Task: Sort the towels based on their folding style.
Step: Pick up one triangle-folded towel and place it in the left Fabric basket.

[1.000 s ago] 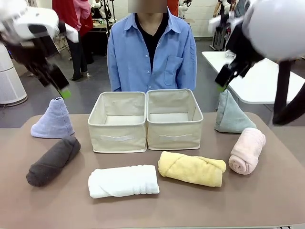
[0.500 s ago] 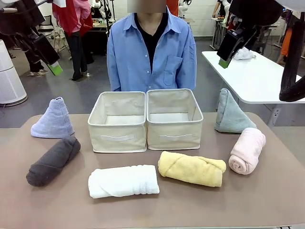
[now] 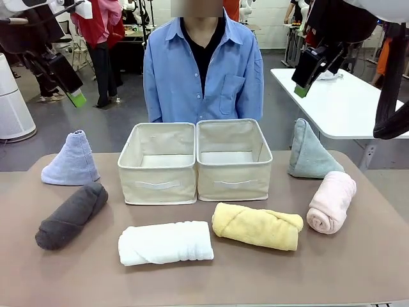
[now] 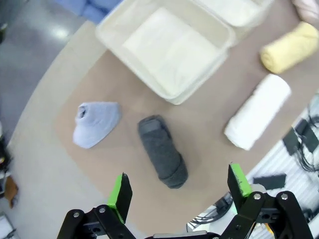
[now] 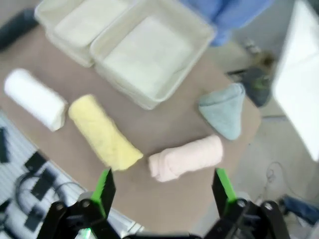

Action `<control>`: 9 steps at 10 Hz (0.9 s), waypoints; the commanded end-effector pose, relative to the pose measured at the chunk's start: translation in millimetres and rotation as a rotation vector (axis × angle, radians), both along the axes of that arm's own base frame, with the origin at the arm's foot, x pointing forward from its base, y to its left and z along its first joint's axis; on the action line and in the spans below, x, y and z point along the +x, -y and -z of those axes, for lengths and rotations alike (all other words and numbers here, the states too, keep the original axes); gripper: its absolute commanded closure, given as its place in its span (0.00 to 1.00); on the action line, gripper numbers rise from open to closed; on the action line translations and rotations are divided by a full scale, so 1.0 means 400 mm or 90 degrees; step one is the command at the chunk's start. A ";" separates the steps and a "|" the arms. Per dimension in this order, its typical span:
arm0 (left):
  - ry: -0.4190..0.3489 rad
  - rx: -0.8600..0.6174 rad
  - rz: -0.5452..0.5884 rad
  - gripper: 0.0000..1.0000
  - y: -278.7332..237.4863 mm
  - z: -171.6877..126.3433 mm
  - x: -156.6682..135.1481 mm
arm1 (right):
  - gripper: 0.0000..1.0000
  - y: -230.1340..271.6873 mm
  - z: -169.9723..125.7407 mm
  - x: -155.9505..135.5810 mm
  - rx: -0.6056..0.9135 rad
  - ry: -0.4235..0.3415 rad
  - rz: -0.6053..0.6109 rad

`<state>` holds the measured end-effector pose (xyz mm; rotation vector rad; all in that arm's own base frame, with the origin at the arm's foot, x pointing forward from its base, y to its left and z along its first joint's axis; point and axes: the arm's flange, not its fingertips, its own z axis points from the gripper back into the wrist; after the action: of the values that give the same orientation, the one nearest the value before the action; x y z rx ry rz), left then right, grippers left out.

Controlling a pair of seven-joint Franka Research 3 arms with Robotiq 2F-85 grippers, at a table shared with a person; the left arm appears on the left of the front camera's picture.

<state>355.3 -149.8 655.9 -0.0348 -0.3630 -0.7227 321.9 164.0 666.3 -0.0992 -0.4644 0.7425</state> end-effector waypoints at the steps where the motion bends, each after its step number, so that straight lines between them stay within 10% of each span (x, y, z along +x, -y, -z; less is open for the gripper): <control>1: -0.134 -0.094 0.158 0.00 -0.131 0.004 0.121 | 0.00 0.155 0.036 0.096 0.150 -0.197 -0.282; 4: -0.114 -0.303 0.397 0.00 -0.390 0.001 0.252 | 0.00 0.485 0.136 0.268 0.458 -0.154 -0.389; 9: 0.048 -0.489 0.394 0.00 -0.681 0.041 0.270 | 0.00 0.725 0.174 0.239 0.601 0.024 -0.413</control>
<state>452.8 118.1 634.5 -0.8441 -0.6889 -1.1532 413.4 -124.5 591.7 0.9651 -0.8443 1.0522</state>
